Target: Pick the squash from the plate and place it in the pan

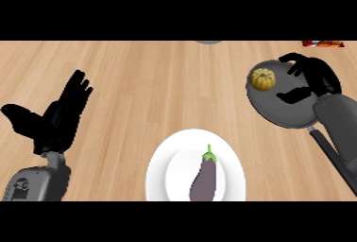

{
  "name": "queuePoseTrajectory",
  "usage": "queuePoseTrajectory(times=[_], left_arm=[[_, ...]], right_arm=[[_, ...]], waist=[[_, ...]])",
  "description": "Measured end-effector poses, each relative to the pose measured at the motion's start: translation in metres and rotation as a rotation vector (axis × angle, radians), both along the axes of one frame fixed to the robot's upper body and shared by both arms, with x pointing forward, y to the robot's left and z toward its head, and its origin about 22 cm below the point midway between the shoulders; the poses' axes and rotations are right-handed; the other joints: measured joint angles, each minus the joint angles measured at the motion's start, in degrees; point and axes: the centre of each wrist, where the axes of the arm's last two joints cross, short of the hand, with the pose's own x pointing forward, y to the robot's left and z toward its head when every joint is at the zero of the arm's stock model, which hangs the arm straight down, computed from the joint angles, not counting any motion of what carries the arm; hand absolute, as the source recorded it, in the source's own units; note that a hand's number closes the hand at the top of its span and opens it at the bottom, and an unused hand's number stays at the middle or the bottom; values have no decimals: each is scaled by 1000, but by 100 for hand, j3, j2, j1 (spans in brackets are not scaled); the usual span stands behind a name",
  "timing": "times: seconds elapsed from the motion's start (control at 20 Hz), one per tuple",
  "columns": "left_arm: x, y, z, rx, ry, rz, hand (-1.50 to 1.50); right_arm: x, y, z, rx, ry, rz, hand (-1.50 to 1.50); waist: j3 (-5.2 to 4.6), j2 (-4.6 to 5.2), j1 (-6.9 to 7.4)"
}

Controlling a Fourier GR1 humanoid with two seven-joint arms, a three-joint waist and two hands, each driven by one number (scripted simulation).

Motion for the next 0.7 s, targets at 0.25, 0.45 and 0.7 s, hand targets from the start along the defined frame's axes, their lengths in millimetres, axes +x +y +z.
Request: queuePoseTrajectory(times=[0.25, 0.45, 0.7], left_arm=[[4, 6, -4, 0, 3, 8, 0], [6, 4, -1, 3, 7, 10, 0], [2, 13, -2, 1, 7, 20, 0]], right_arm=[[-1, -9, -9, 78, 32, 24, -150], [0, -21, 1, 234, -38, 33, -150], [-16, -66, 7, 469, -96, 12, -150]], waist=[[3, 8, -6], [7, -3, -43], [7, -19, -92]])
